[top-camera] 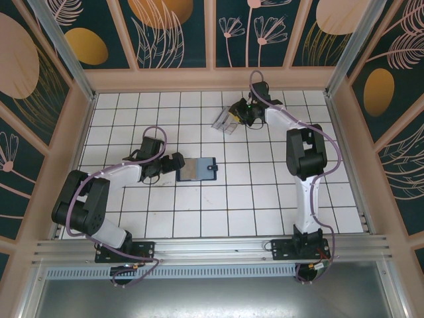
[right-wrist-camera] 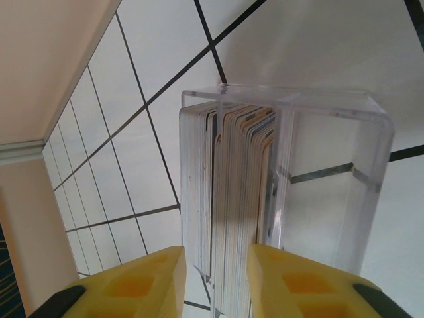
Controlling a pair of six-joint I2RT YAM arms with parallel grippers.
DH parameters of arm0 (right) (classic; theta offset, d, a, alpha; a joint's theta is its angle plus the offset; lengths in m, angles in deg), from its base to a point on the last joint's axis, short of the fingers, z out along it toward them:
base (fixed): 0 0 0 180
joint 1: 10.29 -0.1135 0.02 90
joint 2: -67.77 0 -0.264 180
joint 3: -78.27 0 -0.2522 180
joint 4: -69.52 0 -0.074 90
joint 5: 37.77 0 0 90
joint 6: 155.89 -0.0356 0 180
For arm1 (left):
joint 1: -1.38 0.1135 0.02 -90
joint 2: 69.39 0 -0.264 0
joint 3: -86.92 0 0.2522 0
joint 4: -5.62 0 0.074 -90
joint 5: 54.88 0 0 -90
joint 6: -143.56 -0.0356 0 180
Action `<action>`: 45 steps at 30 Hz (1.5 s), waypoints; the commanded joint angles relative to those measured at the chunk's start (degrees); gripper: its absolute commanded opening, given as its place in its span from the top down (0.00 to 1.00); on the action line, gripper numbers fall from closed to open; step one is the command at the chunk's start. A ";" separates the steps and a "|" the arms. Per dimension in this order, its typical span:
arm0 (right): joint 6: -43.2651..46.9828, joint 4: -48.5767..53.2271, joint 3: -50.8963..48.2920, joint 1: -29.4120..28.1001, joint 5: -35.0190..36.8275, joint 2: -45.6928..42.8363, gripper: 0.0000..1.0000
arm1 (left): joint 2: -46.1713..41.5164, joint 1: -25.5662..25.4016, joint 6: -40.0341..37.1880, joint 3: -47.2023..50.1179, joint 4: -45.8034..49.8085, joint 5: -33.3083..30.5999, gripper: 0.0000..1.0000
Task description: Put the credit cards into the card holder
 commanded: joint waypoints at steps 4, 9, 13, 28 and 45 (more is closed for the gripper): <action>-0.66 5.70 1.29 -1.48 3.26 -0.53 0.66 | -0.29 -0.07 0.66 0.59 -1.32 0.83 0.01; 0.43 10.66 5.36 -2.62 7.66 1.12 0.65 | -0.16 -0.07 0.48 0.18 -1.27 0.82 0.02; 0.77 11.36 6.43 -3.45 10.07 0.12 0.65 | 0.00 -0.07 0.42 -0.12 -1.29 1.02 0.01; 1.40 16.01 11.62 -3.71 13.86 3.73 0.56 | 1.58 -0.07 -0.03 -1.77 -0.48 1.54 0.01; 1.28 12.43 17.43 -3.18 9.25 9.93 0.56 | 1.78 -0.05 -0.66 -3.35 0.72 1.39 0.02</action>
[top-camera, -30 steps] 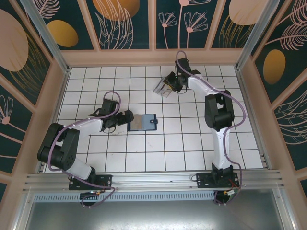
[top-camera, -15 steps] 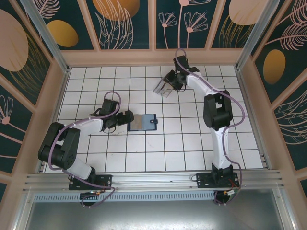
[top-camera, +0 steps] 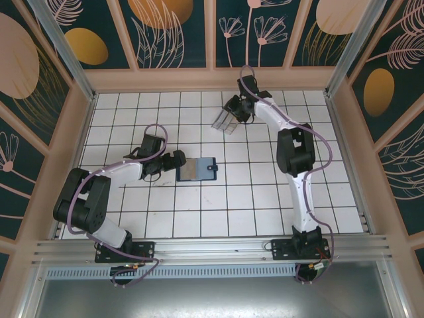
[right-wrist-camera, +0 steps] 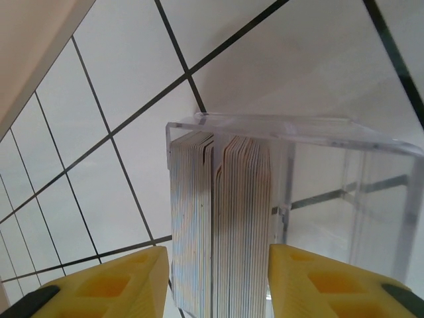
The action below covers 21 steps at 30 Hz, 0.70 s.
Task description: Put the credit cards into the card holder
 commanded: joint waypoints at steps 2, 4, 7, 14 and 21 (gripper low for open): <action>1.38 -3.22 0.89 0.39 -2.90 1.35 0.57 | 0.53 -0.02 -0.68 -1.54 1.13 0.11 0.02; 1.72 -5.30 0.19 0.57 -3.77 0.08 0.57 | 0.36 -0.05 -0.68 -1.63 1.43 -0.04 0.02; 1.46 -8.81 -2.07 0.87 -4.45 -2.47 0.59 | 0.12 0.01 -0.68 -1.49 1.56 -0.18 0.02; 1.37 -11.67 -3.50 1.41 -6.06 -4.69 0.62 | 0.26 0.00 -0.29 -1.89 1.40 0.09 0.02; 1.01 -11.47 -4.07 1.39 -7.12 -5.31 0.70 | 0.19 0.02 -0.33 -2.01 1.56 0.09 0.02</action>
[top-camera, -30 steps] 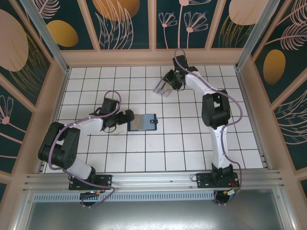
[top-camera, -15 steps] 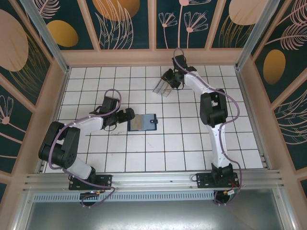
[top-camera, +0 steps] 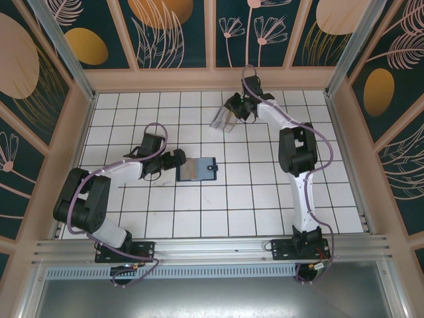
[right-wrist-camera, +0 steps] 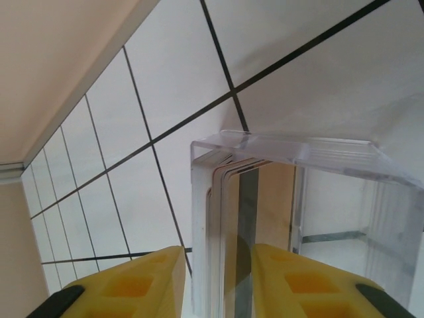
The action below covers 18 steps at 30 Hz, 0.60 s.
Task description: Put the credit cards into the card holder
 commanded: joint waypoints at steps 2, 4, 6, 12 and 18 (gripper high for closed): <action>0.36 -2.34 -0.85 -0.06 -1.73 -4.42 0.73 | 0.14 -0.04 -0.44 -1.45 1.54 0.04 0.02; 0.55 -2.16 -0.99 0.00 -1.62 -4.46 0.76 | 0.00 0.00 -0.40 -1.21 1.37 0.00 0.01; 0.65 -1.50 -0.83 -0.02 -1.45 -4.36 0.79 | 0.13 0.00 -0.35 -1.02 1.14 0.08 0.02; 1.08 -0.25 -1.34 -0.05 -1.51 -3.91 0.82 | 0.20 0.02 -0.27 -0.59 0.84 0.39 0.02; 1.55 2.08 -0.36 -0.03 -1.47 -2.90 0.80 | -0.04 0.01 -0.18 -0.31 0.66 0.35 0.01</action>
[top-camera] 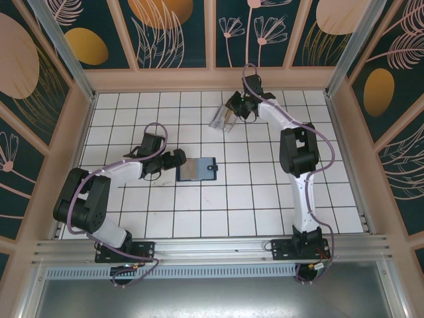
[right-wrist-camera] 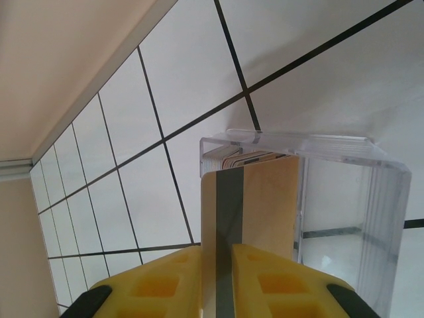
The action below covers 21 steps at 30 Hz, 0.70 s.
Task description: Put the credit cards into the card holder
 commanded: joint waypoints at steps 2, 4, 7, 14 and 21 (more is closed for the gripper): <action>1.37 3.27 0.99 -0.05 -1.36 -1.10 0.79 | 0.04 0.01 -0.18 -0.24 0.57 0.44 0.02; 1.42 4.46 1.74 -0.08 -1.28 -0.45 0.76 | 0.03 0.02 -0.16 -0.33 0.66 0.44 0.01; 1.51 4.69 1.51 -0.11 -1.09 -0.28 0.78 | -0.07 0.01 -0.18 -0.29 0.57 0.46 0.01; 1.75 5.97 2.11 -0.16 -0.03 -0.86 0.71 | -0.41 0.02 -0.26 -0.11 0.75 0.33 0.02; 2.41 9.11 1.79 -0.47 3.00 -3.05 0.65 | -0.62 -0.03 -0.35 -0.32 0.92 0.00 0.01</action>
